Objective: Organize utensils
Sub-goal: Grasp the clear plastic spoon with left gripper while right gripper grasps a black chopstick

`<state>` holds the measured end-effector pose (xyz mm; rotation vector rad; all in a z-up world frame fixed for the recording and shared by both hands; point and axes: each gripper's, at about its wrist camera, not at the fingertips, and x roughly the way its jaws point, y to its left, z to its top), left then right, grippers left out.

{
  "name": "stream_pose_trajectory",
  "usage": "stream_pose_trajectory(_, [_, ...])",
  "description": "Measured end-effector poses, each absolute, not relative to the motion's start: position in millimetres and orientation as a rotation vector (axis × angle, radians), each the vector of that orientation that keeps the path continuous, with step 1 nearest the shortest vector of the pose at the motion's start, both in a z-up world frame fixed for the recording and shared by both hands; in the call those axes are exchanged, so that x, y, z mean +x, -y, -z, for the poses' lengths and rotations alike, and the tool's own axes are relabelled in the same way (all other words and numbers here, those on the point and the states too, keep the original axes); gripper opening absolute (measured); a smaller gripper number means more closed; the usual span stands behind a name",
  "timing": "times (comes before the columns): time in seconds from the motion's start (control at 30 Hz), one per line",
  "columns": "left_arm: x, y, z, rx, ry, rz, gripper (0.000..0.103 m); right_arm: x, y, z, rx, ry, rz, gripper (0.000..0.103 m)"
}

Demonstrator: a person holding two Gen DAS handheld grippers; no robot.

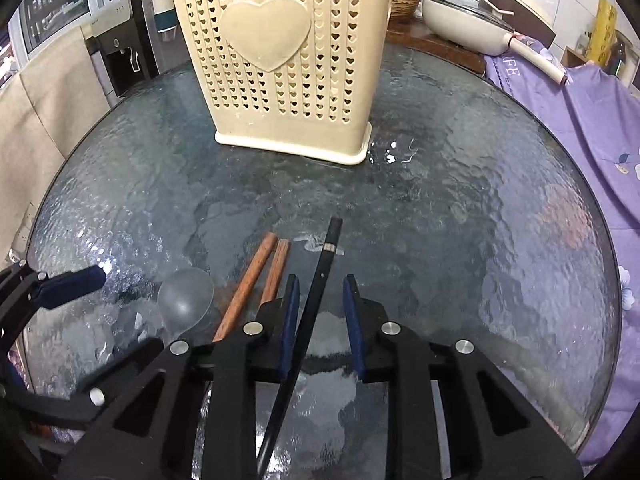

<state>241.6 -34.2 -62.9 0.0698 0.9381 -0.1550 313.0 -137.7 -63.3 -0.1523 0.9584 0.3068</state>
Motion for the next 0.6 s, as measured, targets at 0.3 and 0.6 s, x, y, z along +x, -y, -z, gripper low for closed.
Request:
stream_pose_trajectory(0.3, [250, 48, 70, 0.083, -0.968, 0.160, 0.060, 326, 132, 62, -0.171, -0.968, -0.326, 0.012])
stream_pose_trajectory(0.6, [265, 48, 69, 0.077, -0.968, 0.121, 0.058, 337, 134, 61, -0.153, -0.967, -0.341, 0.011])
